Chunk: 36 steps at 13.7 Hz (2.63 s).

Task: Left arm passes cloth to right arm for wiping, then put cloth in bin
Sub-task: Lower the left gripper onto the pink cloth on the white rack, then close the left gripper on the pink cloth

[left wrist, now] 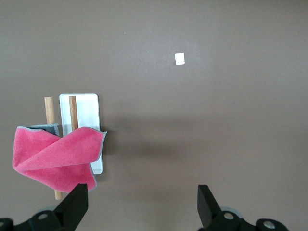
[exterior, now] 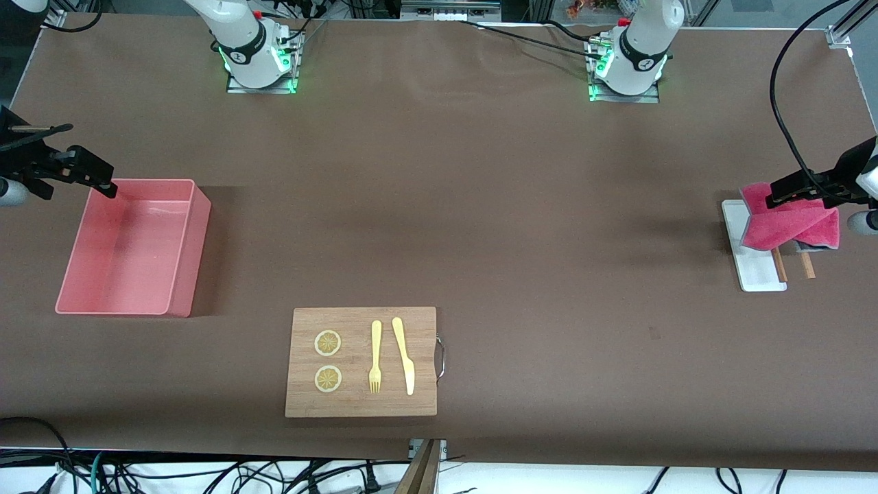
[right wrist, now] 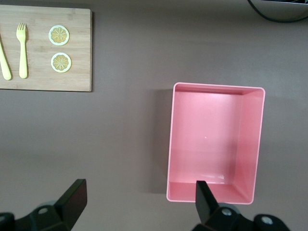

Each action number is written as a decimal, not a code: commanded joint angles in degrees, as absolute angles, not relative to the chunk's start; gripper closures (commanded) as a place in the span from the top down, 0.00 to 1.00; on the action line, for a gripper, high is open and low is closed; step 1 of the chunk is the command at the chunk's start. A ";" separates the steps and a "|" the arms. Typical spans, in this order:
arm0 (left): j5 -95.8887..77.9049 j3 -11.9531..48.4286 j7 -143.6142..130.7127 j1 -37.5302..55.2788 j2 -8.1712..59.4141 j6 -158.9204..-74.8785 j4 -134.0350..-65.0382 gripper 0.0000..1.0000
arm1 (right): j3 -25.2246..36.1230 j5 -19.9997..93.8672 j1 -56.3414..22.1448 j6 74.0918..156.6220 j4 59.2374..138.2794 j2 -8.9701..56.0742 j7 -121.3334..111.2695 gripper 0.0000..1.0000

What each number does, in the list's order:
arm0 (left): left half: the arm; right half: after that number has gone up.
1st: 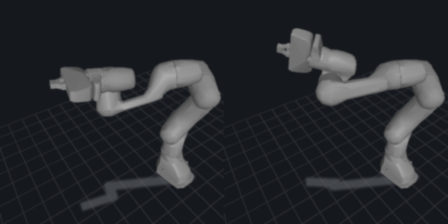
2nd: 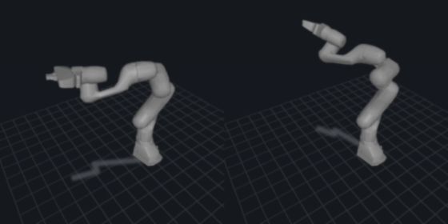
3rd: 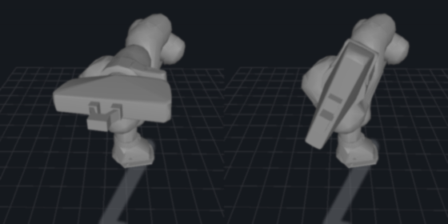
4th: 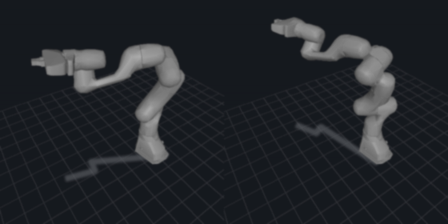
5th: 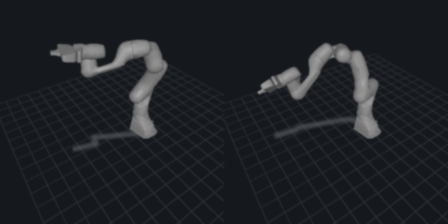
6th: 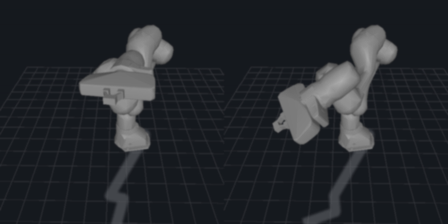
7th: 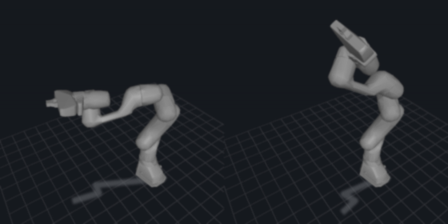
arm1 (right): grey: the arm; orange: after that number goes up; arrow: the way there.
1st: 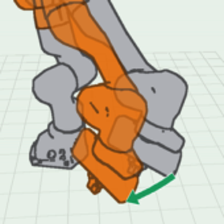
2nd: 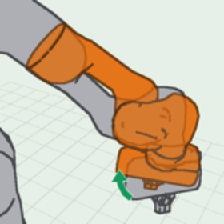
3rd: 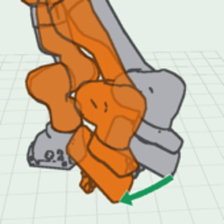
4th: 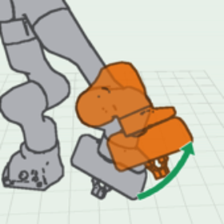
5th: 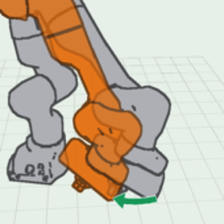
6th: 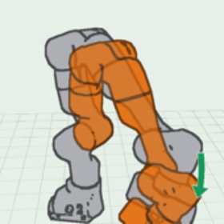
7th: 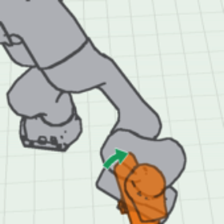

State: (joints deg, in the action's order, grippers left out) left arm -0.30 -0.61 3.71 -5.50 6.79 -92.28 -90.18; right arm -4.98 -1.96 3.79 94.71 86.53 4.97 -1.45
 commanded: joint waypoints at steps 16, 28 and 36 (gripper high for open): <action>-5.88 -0.62 19.91 -21.07 13.78 -91.14 -90.09 1.00 | -4.92 -1.49 3.78 94.57 85.34 5.89 -1.58 1.00; 4.04 -0.26 42.50 -25.58 25.31 -92.46 -89.64 1.00 | -5.19 -1.23 3.96 95.27 85.52 5.98 -2.28 1.00; 8.70 1.58 65.44 -26.71 26.01 -101.67 -92.19 1.00 | -5.19 -2.11 4.22 97.29 90.26 6.76 -2.29 1.00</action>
State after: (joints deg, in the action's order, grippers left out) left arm 7.41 1.55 57.44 -25.75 26.04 -98.20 -91.35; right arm -4.98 -1.98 3.79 95.91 88.68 7.06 -1.45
